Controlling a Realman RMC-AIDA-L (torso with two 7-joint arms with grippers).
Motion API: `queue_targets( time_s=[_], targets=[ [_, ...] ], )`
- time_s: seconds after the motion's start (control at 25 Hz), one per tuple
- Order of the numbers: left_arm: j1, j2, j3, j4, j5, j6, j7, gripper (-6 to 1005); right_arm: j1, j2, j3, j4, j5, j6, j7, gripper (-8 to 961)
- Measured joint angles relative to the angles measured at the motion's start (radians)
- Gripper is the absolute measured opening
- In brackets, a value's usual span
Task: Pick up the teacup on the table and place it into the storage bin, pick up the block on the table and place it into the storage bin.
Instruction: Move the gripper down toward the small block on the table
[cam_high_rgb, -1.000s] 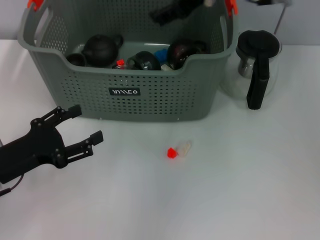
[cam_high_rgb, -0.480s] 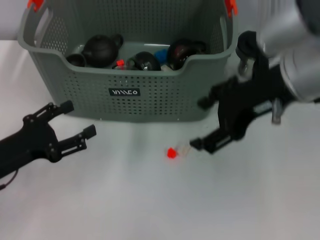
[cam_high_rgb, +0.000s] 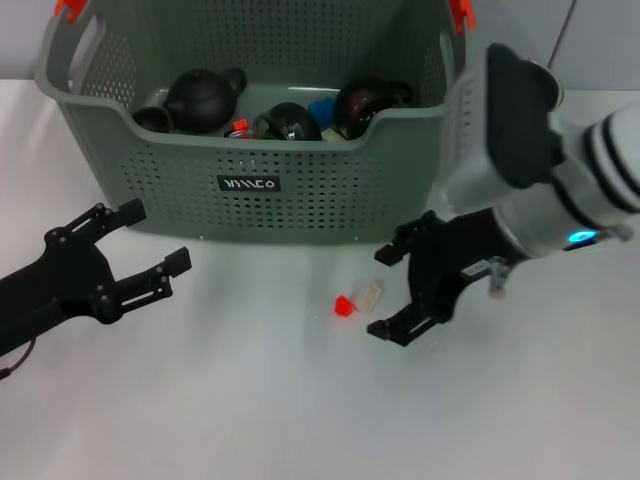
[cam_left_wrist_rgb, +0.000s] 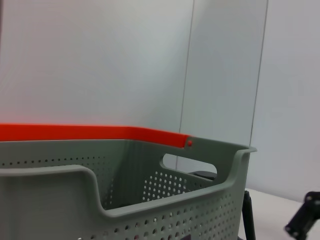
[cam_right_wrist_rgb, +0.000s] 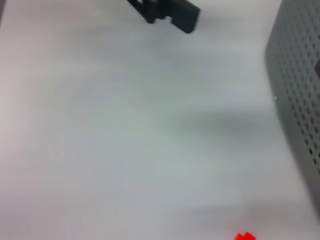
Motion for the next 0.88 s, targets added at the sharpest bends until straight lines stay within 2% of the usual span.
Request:
queue_targets(
  time_s=[0.2,0.4,0.72,0.88],
  targets=[
    [0.001,-0.003,0.0,0.0,0.004,-0.001,0.0,884,0.07,0.003,-0.059,0.166,0.0,0.104,0.012,942],
    [0.002,-0.005,0.0,0.0,0.006,-0.001,0.0,884,0.137,0.004,-0.062,0.297,0.007,0.19,0.085,942],
    [0.006,-0.006,0.0,0.002,0.006,-0.001,0.0,884,0.15,0.004,-0.075,0.323,0.006,0.253,0.249,940],
    [0.006,-0.005,0.003,0.002,0.006,-0.001,0.0,884,0.151,0.004,-0.079,0.339,0.004,0.26,0.268,940]
  ],
)
